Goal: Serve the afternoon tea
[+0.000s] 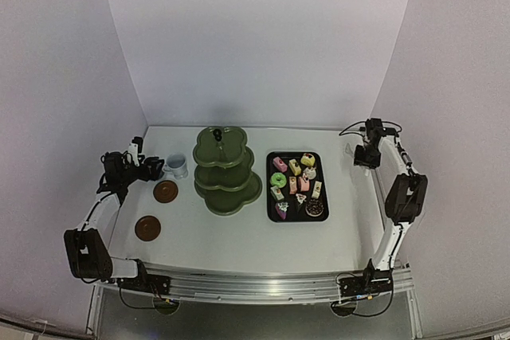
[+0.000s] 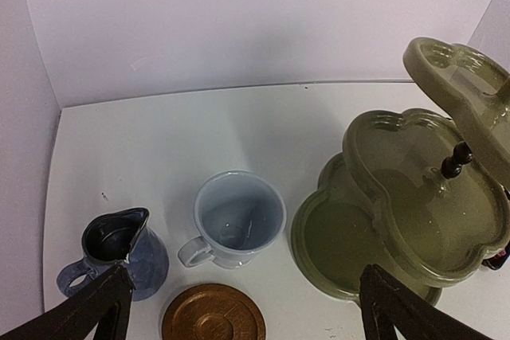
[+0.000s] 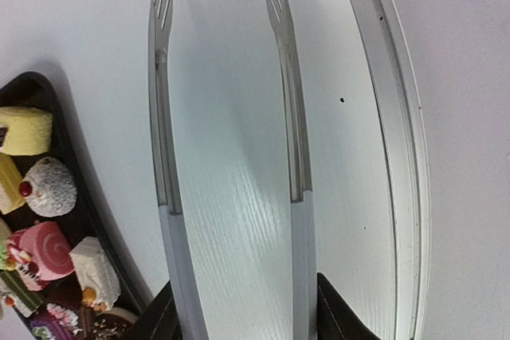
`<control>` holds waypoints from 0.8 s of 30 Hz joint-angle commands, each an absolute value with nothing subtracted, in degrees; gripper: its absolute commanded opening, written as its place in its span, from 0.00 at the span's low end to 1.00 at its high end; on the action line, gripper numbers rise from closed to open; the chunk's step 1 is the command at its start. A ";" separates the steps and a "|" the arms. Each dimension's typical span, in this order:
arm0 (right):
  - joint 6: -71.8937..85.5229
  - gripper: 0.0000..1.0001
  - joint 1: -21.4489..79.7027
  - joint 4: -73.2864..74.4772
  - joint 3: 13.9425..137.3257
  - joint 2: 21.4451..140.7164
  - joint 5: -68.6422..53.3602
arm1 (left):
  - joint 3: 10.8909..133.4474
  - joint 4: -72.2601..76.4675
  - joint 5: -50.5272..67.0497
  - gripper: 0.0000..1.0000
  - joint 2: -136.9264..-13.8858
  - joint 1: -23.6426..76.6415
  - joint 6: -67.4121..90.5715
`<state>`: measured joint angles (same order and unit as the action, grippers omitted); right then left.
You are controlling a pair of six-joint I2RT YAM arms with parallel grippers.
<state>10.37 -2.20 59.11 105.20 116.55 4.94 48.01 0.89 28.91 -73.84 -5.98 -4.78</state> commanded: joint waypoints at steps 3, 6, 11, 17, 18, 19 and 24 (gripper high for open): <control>13.23 0.43 -2.03 67.52 110.99 111.15 0.49 | 49.61 3.52 30.65 0.99 -74.07 -5.74 -5.98; 12.50 0.43 -0.82 67.90 111.53 109.47 0.74 | 50.01 3.68 31.68 0.99 -73.81 -5.72 -6.19; 6.75 0.43 7.11 68.35 109.39 104.54 5.86 | 49.56 3.60 33.81 0.99 -72.31 -5.44 -7.30; 4.24 0.42 14.91 70.00 102.57 96.94 10.25 | 47.63 3.62 35.36 0.99 -70.25 -4.71 -8.23; 5.37 0.42 15.60 70.24 101.45 95.96 10.52 | 47.59 3.61 35.55 0.99 -70.04 -4.58 -8.25; 6.52 0.42 16.29 70.48 100.33 94.97 10.79 | 47.55 3.61 35.73 0.99 -69.83 -4.45 -8.27; 18.93 0.38 18.64 72.81 95.21 91.45 9.31 | 47.08 3.08 35.60 0.99 -68.32 -4.15 -7.61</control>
